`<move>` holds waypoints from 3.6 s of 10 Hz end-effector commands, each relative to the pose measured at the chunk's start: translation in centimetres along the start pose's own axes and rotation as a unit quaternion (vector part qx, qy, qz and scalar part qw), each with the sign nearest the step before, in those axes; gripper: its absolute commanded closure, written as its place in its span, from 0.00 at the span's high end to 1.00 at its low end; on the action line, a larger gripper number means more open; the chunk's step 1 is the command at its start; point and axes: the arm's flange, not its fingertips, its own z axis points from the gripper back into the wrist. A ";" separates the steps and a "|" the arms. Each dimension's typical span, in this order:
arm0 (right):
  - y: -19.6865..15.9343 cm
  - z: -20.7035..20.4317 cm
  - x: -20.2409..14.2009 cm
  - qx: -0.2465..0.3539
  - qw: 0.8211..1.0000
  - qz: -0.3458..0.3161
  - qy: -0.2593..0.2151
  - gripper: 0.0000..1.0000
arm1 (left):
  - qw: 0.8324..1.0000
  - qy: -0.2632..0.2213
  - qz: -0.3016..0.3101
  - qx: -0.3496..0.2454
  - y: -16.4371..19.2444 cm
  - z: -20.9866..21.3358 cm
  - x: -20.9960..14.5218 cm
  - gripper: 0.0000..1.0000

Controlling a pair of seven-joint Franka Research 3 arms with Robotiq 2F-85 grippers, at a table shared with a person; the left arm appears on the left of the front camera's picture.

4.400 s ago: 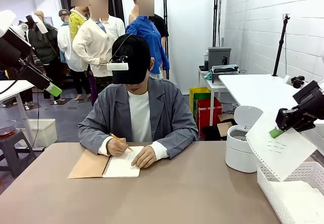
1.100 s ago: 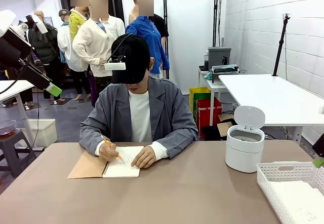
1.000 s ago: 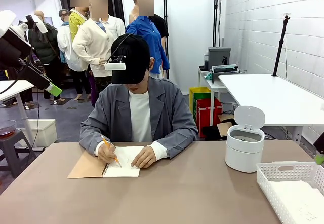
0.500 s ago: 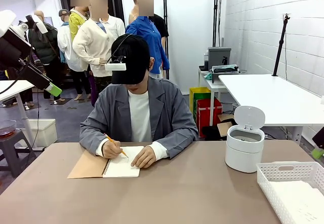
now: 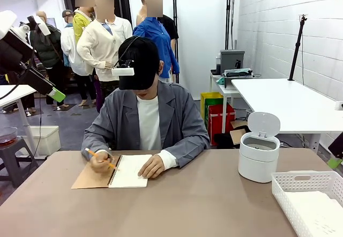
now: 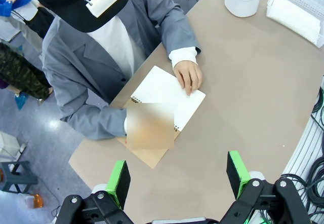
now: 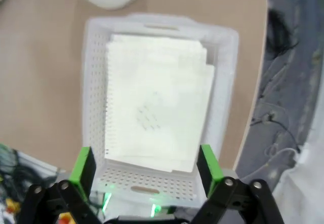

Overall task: Sort the paper based on its condition.
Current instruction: If a person hands you a paper, place it in the Organizing basket , and if it's crumpled, put it in the Trash can.

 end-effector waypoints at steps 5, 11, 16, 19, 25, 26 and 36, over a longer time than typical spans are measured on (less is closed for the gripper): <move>13.8 7.0 1.2 -0.109 0.956 0.261 -0.077 1.00 | 1.000 -0.002 0.001 -0.001 0.0 0.0 -0.1 1.00; 24.7 11.6 7.8 -0.064 0.897 0.406 -0.164 1.00 | 1.000 -0.002 0.001 -0.001 0.0 0.0 -0.1 1.00; 29.2 11.1 12.3 0.055 0.893 0.417 -0.160 1.00 | 1.000 -0.002 0.001 -0.001 0.0 0.0 -0.1 1.00; 30.7 10.0 13.4 0.089 0.888 0.414 -0.177 1.00 | 1.000 -0.002 0.001 -0.001 0.0 0.0 -0.1 1.00; 30.9 10.1 13.0 0.085 0.895 0.404 -0.170 1.00 | 1.000 -0.002 0.001 -0.001 0.0 0.0 -0.1 1.00; 30.9 10.1 13.0 0.085 0.895 0.404 -0.170 1.00 | 1.000 -0.002 0.001 -0.001 0.0 0.0 -0.1 1.00; 30.6 9.5 13.6 0.122 0.897 0.380 -0.187 1.00 | 1.000 -0.002 0.001 -0.001 0.0 0.0 -0.1 1.00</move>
